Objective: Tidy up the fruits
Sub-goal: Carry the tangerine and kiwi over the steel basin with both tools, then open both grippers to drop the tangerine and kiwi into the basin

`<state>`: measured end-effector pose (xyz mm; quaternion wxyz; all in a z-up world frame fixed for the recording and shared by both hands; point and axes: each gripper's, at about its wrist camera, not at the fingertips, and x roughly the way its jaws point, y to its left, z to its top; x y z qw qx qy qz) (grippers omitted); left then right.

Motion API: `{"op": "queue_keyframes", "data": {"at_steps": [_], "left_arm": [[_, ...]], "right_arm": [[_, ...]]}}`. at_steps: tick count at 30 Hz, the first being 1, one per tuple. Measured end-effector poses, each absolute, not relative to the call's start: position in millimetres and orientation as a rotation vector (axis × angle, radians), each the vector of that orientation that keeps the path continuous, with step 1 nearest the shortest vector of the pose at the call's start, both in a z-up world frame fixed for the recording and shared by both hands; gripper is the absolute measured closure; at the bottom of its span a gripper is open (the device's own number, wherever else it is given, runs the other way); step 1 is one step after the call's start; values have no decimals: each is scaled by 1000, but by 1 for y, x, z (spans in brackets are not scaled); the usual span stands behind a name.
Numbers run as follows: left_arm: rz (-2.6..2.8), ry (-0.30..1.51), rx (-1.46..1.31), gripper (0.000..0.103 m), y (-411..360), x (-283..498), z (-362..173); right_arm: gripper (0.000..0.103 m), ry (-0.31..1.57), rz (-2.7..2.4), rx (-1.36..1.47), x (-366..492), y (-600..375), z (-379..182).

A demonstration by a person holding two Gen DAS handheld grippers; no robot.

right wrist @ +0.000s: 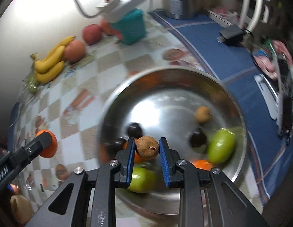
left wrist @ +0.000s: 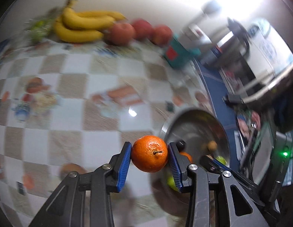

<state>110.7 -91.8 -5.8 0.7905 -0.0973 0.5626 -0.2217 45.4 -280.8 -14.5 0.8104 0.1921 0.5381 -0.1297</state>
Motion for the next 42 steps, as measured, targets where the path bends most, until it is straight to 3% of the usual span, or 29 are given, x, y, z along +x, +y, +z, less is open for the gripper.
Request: {"op": "queue_keyframes", "data": {"at_steps": [10, 28, 32, 39, 42], "left_arm": [[-526, 1325, -148, 61, -139, 98, -35], [-517, 1335, -118, 58, -155, 88, -40], [-527, 1313, -147, 40, -151, 88, -34], [-513, 1263, -164, 39, -132, 84, -16], [-450, 1238, -149, 28, -116, 81, -10]], "right_arm": [[76, 1233, -299, 454, 28, -307, -39], [76, 1247, -271, 464, 19, -309, -44], [76, 1256, -266, 470, 18, -305, -45], [71, 1238, -264, 476, 16, -304, -38], [60, 1225, -253, 481, 10, -302, -32]]}}
